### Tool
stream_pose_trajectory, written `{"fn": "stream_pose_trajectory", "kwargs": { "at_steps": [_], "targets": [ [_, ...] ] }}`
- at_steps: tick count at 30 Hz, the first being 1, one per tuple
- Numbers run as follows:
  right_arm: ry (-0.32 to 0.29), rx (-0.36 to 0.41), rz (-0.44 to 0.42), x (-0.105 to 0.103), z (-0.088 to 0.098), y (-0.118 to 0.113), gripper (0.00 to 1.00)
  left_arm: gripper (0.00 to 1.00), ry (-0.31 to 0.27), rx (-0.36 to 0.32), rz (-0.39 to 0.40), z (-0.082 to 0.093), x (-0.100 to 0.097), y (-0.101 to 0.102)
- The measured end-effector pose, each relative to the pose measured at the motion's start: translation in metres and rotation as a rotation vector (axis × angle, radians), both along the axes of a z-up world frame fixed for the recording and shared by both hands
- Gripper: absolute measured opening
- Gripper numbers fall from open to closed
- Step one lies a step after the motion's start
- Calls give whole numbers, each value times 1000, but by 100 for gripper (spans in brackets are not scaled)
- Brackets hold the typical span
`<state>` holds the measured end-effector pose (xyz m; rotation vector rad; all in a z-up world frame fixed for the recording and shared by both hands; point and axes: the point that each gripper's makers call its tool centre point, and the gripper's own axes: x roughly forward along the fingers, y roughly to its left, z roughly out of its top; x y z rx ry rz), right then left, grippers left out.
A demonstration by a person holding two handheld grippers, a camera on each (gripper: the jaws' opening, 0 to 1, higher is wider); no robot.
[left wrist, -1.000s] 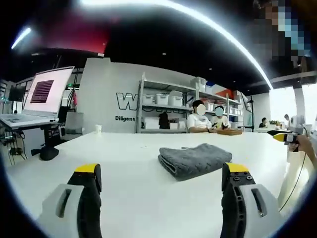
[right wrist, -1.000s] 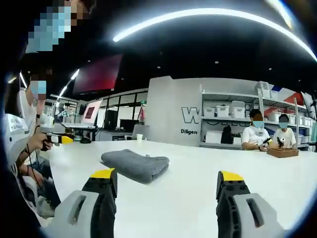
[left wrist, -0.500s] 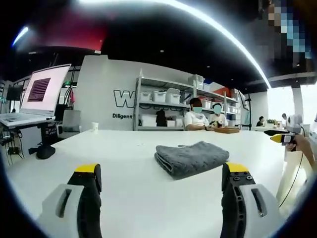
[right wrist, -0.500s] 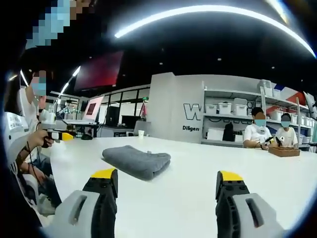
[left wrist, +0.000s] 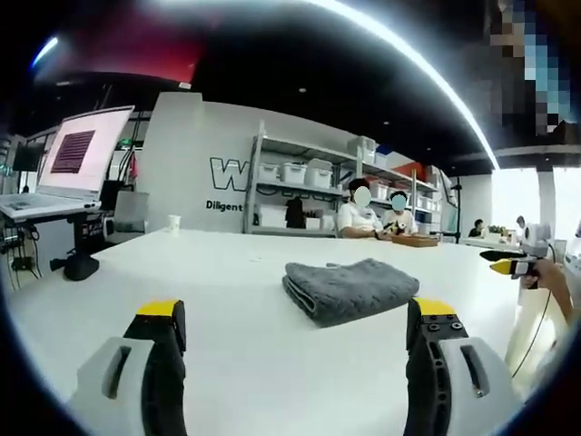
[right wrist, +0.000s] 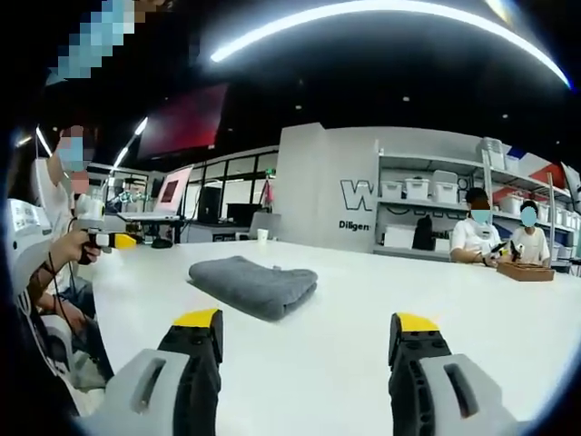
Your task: Open the folded towel by lifting each exposed corner and separating the folded layers until the towel lies flat within the target outline without major curled edges
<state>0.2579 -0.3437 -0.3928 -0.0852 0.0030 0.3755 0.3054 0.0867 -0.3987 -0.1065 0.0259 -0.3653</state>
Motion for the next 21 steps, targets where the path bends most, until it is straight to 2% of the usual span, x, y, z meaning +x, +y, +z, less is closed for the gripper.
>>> {"fn": "stream_pose_trajectory", "kwargs": {
  "at_steps": [21],
  "targets": [
    [33, -23, 8, -3, -8, 3, 65, 97, 30, 11, 12, -7, 0, 5]
  ]
}}
